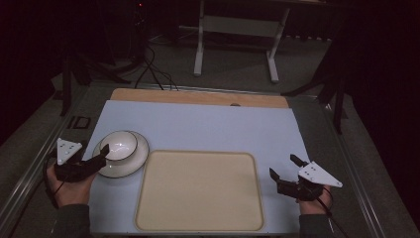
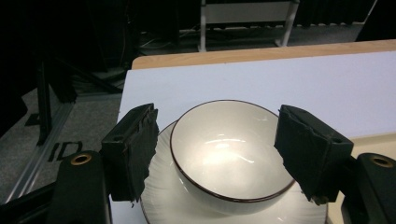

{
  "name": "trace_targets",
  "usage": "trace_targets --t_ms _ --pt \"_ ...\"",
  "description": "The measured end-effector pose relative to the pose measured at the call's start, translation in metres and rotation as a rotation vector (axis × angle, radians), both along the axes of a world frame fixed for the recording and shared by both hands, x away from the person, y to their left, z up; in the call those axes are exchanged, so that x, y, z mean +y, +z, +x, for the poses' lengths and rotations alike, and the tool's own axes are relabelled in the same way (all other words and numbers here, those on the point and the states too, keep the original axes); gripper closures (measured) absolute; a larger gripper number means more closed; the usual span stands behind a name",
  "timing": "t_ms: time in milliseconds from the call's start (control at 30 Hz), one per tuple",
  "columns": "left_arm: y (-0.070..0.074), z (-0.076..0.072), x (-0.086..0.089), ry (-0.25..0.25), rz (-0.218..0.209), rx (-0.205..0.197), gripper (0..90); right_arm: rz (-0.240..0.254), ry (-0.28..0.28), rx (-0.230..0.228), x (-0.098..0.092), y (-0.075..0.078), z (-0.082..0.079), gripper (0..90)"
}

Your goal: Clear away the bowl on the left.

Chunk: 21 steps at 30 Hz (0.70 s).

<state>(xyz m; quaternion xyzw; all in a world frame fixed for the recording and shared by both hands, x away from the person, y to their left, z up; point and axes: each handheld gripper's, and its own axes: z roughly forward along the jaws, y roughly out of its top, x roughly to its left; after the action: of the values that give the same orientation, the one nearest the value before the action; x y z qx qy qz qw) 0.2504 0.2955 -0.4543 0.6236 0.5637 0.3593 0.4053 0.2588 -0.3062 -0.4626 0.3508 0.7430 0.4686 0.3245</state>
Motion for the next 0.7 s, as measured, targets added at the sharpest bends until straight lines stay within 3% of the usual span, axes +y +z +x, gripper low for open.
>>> trace_targets --t_ms 700 --pt "-0.020 0.013 0.011 0.052 -0.034 0.061 30.2 0.003 -0.001 -0.014 0.000 0.001 0.000 14.7"
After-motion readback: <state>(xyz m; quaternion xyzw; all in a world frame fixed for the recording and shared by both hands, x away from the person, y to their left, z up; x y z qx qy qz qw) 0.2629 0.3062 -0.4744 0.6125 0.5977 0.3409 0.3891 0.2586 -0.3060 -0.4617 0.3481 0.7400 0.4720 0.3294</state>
